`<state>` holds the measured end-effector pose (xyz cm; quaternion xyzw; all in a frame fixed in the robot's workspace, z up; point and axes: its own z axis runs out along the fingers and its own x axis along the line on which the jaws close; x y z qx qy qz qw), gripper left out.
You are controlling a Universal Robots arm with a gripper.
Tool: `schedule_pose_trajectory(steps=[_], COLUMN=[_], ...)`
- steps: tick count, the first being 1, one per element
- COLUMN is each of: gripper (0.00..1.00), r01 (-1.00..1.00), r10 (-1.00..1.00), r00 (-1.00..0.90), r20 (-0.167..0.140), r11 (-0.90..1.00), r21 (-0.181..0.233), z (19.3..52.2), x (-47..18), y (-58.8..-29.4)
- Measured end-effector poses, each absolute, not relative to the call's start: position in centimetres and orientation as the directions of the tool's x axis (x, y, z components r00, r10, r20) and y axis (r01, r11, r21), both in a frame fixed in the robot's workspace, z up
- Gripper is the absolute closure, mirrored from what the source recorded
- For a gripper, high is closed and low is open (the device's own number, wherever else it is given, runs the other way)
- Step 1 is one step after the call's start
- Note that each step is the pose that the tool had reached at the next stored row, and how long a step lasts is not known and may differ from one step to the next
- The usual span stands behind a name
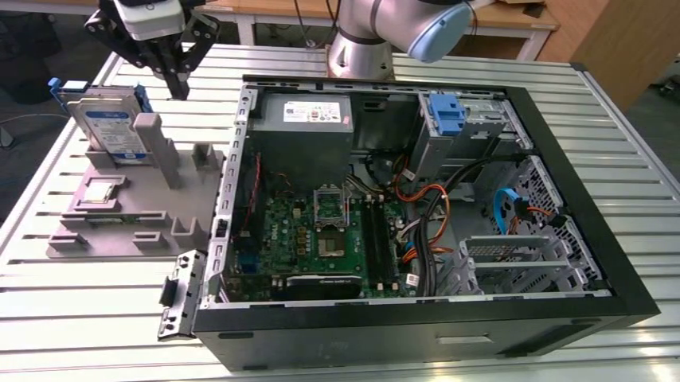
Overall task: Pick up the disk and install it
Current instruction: 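Reach for the disk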
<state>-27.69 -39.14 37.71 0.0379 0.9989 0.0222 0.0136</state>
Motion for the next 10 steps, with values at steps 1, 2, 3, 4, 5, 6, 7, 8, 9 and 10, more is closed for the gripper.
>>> schedule_pose_trajectory(steps=[1, 2, 3, 4, 5, 6, 7, 8, 9, 10], gripper=[0.89, 0.89, 0.89, 0.89, 0.89, 0.89, 0.89, 0.89, 0.89, 0.89], r01=[0.075, 0.075, 0.075, 0.075, 0.075, 0.075, 0.075, 0.075, 0.075, 0.075], r10=[0.076, 0.076, 0.076, 0.076, 0.076, 0.076, 0.076, 0.076, 0.076, 0.076], r00=[-0.997, -0.997, -0.997, -0.997, -0.997, -0.997, -0.997, -0.997, -0.997, -0.997], r20=[-0.026, -0.026, -0.026, -0.026, -0.026, -0.026, -0.026, -0.026, -0.026, -0.026], r11=[0.996, 0.996, 0.996, 0.996, 0.996, 0.996, 0.996, 0.996, 0.996, 0.996], r21=[0.045, 0.045, 0.045, 0.045, 0.045, 0.045, 0.045, 0.045, 0.045, 0.045], z=[37.7, 37.7, 37.6, 37.6, 37.6, 37.6, 37.5, 37.5, 37.5, 37.5], x=[-27.8, -27.9, -28.1, -28.2, -28.4, -28.5, -28.6, -28.8, -28.9, -29.0], y=[-39.1, -39.0, -39.0, -38.9, -38.9, -38.8, -38.8, -38.7, -38.7, -38.7])
